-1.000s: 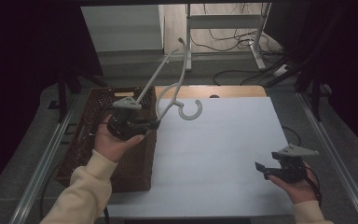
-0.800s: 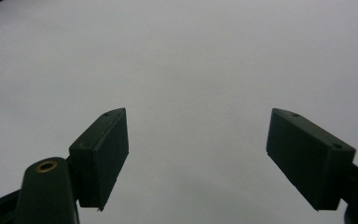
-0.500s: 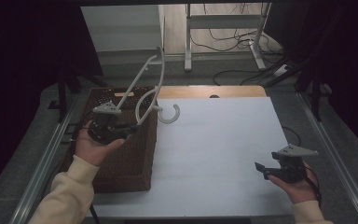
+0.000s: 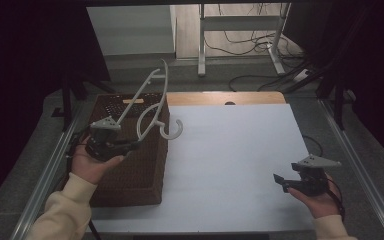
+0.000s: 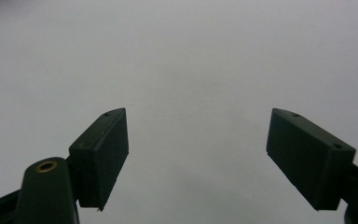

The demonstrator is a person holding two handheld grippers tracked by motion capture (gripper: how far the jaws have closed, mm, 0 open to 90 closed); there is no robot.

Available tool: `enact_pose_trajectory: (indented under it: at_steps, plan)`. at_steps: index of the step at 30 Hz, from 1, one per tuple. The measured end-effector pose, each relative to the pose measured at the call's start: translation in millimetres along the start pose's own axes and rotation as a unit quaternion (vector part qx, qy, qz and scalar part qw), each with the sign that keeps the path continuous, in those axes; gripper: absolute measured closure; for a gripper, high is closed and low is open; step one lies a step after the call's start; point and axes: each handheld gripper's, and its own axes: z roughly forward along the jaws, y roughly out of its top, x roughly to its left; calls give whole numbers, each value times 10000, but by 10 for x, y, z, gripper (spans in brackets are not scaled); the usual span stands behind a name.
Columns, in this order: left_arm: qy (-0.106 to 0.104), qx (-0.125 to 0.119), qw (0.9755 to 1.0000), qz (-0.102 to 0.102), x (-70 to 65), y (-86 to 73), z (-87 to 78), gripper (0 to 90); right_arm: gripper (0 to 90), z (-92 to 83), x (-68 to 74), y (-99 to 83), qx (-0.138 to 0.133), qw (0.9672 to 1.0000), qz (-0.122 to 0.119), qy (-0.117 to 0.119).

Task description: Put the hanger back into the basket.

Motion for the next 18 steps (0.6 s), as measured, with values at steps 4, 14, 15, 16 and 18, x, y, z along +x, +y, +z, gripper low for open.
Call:
enact_pose_trajectory:
  at_steps: [4, 14, 15, 16, 18]
  plan:
    - [14, 88, 10000, -41, 52, -94, 6, 813, 213, 6, -3, -3, 11, 10000, 1, 1]
    - [54, 242, 9997, -23, 188, -167, -2, 813, 213, 23, 0, -6, 44, 10000, 7, 1]
    - [68, 262, 9996, -14, 197, -161, 2, 813, 213, 24, -1, -7, 46, 10000, 8, 0]
    - [60, 281, 9996, -1, 210, -154, 6, 813, 213, 24, -1, -7, 46, 10000, 8, 0]
    - [29, 296, 9996, 26, 233, -144, 19, 813, 213, 24, -2, -7, 47, 10000, 7, -3]
